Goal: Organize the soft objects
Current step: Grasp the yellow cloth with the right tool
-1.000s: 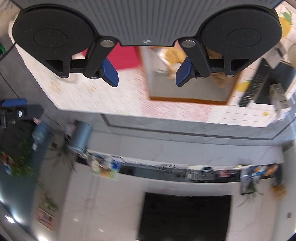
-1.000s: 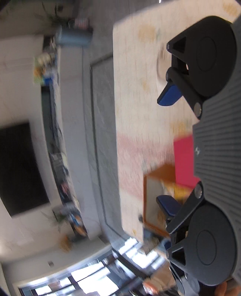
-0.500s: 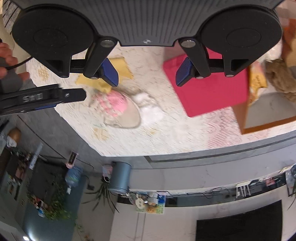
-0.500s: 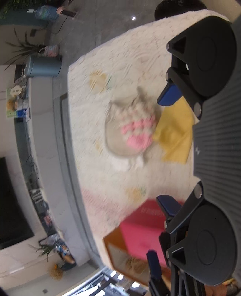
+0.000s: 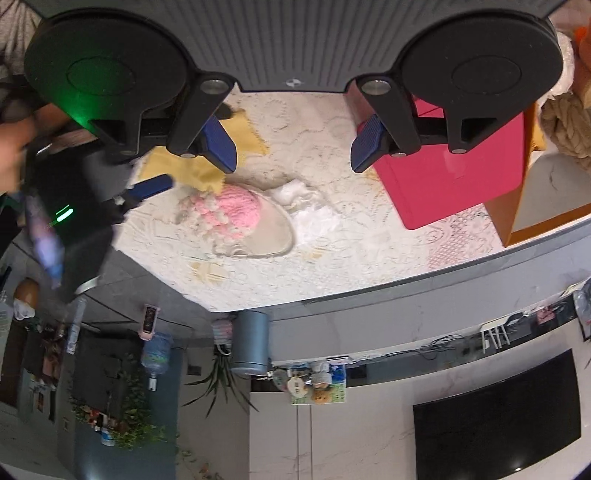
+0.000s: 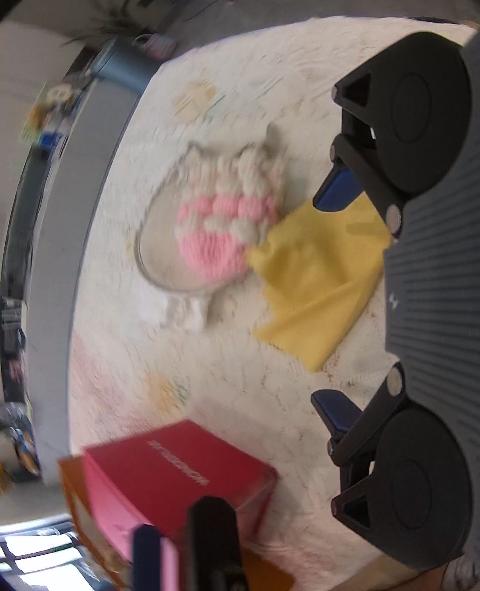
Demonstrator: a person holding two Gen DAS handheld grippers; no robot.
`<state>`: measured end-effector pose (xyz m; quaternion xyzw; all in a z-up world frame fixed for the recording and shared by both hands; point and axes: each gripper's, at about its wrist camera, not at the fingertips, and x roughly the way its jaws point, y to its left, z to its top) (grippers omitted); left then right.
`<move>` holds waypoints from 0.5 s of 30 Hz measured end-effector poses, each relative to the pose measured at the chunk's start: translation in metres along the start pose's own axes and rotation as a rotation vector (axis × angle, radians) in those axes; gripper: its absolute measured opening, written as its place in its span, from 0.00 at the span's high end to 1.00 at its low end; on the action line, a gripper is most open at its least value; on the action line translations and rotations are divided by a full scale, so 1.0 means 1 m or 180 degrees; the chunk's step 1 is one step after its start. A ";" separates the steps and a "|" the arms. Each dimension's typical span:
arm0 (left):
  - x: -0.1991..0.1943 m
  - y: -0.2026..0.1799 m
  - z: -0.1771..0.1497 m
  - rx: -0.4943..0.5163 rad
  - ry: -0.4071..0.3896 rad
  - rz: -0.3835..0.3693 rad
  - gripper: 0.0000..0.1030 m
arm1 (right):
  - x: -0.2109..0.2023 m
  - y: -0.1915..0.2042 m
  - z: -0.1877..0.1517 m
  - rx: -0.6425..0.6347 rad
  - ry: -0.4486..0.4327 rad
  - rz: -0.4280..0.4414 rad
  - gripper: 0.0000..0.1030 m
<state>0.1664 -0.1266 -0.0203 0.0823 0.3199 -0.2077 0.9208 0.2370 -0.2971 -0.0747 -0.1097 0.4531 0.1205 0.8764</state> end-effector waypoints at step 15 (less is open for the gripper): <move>-0.001 0.011 0.003 -0.0242 -0.0103 0.0247 0.19 | 0.031 -0.010 0.007 0.0009 0.0051 0.0017 0.21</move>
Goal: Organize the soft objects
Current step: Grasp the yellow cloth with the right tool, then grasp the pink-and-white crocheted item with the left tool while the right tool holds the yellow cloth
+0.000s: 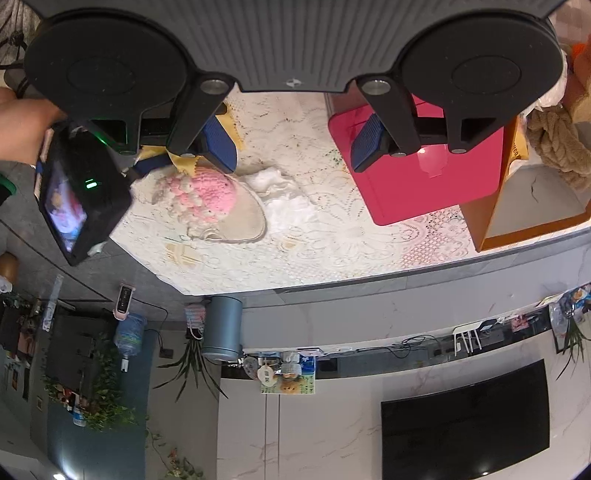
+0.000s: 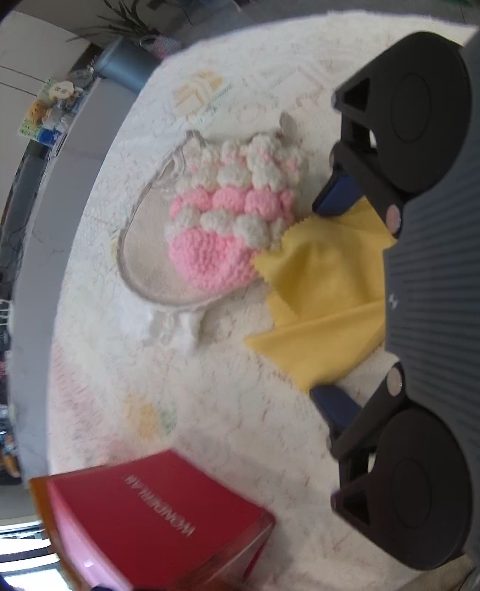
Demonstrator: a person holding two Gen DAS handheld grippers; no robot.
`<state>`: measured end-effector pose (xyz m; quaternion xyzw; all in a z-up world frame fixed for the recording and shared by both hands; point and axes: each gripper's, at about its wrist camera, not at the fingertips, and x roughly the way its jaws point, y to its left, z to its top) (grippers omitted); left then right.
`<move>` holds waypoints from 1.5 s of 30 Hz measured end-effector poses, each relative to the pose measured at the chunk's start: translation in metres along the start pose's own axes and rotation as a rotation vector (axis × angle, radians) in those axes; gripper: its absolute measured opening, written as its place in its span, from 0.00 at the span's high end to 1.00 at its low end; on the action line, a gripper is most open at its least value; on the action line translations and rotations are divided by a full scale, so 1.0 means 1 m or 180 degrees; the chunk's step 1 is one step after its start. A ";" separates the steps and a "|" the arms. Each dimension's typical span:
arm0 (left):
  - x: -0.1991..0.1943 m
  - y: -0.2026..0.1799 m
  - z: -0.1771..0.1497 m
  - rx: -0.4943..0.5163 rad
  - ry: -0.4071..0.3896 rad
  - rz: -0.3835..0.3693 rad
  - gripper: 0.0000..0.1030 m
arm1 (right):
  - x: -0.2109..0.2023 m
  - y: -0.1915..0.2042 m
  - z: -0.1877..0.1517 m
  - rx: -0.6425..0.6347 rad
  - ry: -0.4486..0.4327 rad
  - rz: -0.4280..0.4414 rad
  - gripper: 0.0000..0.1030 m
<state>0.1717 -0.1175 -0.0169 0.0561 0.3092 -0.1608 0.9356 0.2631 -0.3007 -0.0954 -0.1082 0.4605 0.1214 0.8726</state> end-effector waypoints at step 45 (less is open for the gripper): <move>0.164 -0.157 -0.002 0.3207 0.0675 -0.0499 0.10 | -0.116 -0.104 -0.069 0.1580 -0.0930 -0.0319 0.96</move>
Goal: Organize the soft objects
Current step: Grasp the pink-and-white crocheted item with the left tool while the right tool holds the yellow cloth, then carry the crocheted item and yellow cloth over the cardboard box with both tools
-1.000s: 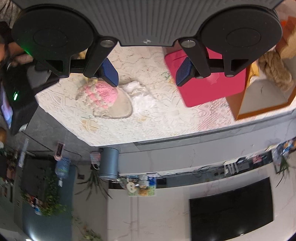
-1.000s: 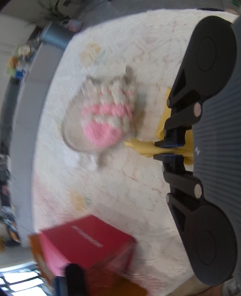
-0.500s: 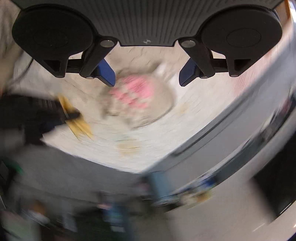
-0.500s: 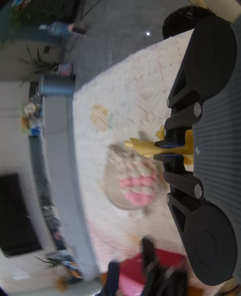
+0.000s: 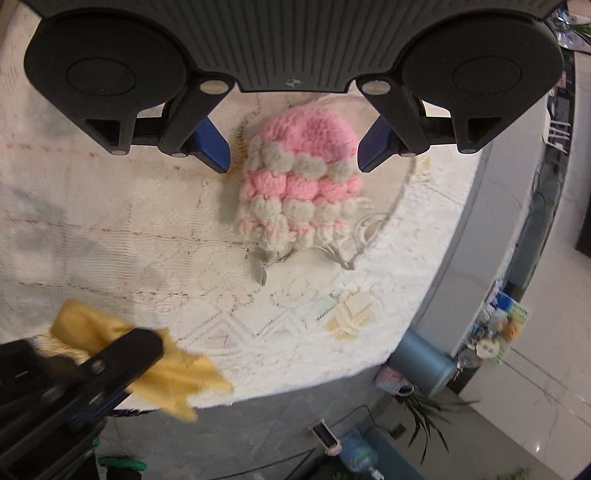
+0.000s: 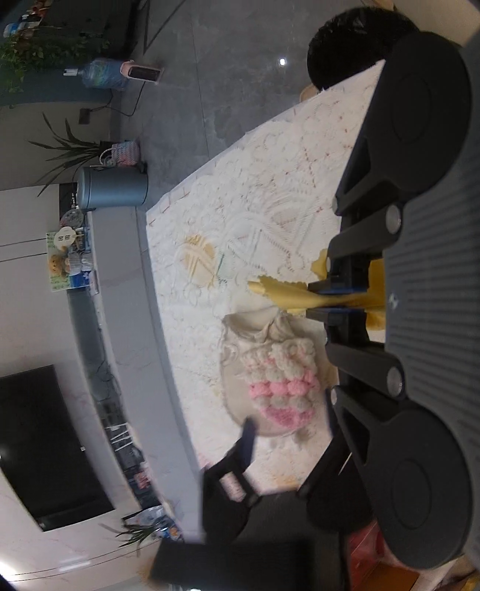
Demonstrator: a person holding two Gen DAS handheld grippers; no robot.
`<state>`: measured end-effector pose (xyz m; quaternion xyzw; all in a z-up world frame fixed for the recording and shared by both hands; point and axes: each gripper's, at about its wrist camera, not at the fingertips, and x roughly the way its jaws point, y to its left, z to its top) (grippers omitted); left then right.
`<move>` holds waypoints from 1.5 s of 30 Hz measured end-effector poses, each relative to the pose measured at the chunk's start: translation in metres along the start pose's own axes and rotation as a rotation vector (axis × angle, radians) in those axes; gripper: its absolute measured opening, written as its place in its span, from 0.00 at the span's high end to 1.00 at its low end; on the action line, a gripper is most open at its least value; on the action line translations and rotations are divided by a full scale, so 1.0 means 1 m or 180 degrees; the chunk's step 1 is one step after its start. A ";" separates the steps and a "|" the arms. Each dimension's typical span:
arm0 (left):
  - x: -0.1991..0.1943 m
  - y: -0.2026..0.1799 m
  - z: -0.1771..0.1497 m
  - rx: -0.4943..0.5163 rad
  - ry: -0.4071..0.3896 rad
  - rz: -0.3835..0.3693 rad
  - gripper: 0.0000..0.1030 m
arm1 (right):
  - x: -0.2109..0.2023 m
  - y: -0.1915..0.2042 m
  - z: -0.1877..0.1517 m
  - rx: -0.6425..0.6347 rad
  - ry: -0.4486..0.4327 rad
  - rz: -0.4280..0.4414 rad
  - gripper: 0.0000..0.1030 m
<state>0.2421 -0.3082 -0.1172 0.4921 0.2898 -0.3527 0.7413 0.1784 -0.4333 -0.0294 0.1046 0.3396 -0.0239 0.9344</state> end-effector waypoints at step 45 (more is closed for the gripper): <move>-0.074 0.079 0.021 -0.1420 0.0415 0.0232 0.72 | 0.019 -0.018 0.016 0.0507 -0.0060 0.0197 0.96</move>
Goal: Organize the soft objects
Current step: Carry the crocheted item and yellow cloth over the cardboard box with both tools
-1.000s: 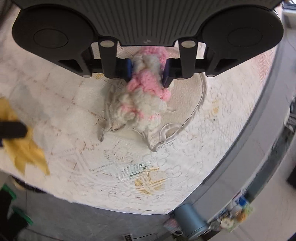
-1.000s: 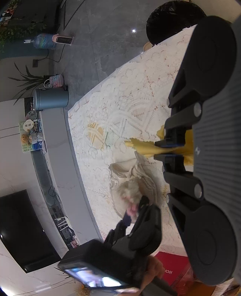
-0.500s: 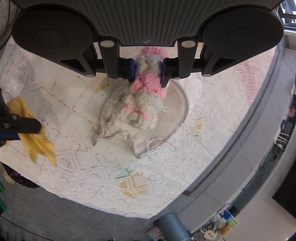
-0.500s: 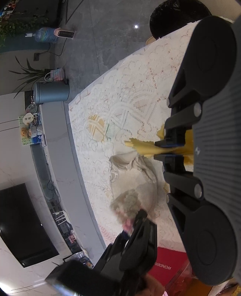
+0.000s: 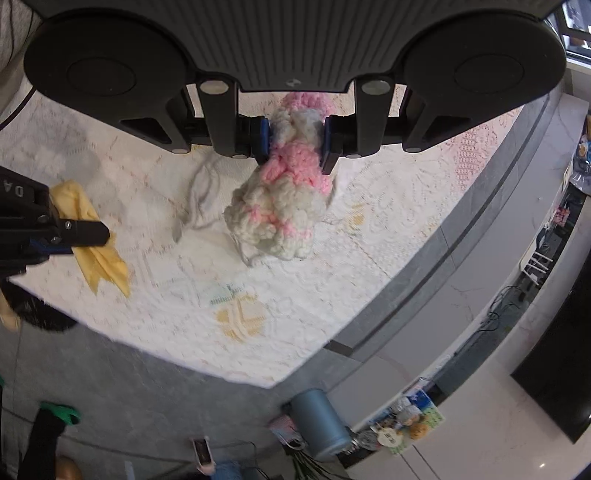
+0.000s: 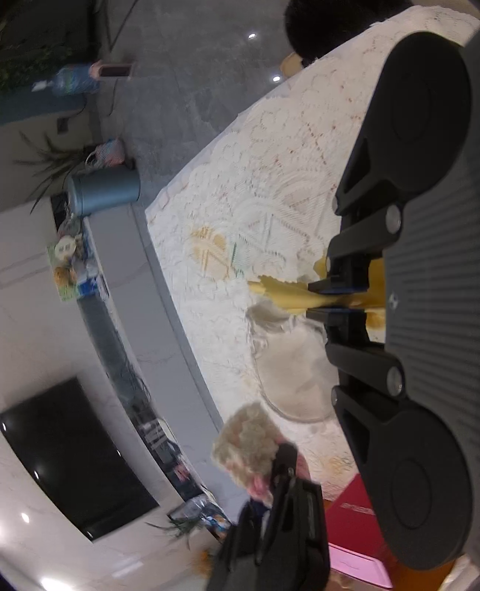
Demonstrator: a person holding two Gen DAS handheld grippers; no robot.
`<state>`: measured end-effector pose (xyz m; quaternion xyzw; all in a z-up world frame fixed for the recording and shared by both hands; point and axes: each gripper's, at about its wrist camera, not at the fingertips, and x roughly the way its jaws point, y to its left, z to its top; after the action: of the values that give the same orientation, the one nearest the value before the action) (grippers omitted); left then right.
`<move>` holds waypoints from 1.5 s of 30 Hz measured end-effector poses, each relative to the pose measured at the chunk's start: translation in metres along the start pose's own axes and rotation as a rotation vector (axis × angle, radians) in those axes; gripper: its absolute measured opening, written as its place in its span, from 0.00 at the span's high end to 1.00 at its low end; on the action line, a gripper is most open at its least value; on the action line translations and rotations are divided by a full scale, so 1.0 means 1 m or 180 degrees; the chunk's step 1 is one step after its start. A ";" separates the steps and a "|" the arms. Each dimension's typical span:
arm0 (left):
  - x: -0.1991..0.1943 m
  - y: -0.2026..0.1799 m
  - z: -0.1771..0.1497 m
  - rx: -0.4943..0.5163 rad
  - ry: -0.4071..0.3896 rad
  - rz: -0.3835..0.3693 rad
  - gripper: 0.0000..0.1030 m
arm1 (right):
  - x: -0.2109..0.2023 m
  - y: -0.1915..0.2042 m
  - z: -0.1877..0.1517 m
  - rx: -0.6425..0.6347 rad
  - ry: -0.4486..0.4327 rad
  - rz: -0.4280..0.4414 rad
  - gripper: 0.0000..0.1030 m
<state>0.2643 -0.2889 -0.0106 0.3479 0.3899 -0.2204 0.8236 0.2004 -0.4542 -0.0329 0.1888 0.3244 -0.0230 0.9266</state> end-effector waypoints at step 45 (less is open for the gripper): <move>-0.074 0.303 -0.291 -0.3137 -0.0837 0.0712 0.72 | 0.061 0.481 0.026 -0.1787 0.0334 0.1091 0.96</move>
<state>0.2698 0.1350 0.0379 -0.0722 0.3010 0.0368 0.9502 0.3429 -0.0127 0.1096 -0.0211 0.3288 0.2333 0.9149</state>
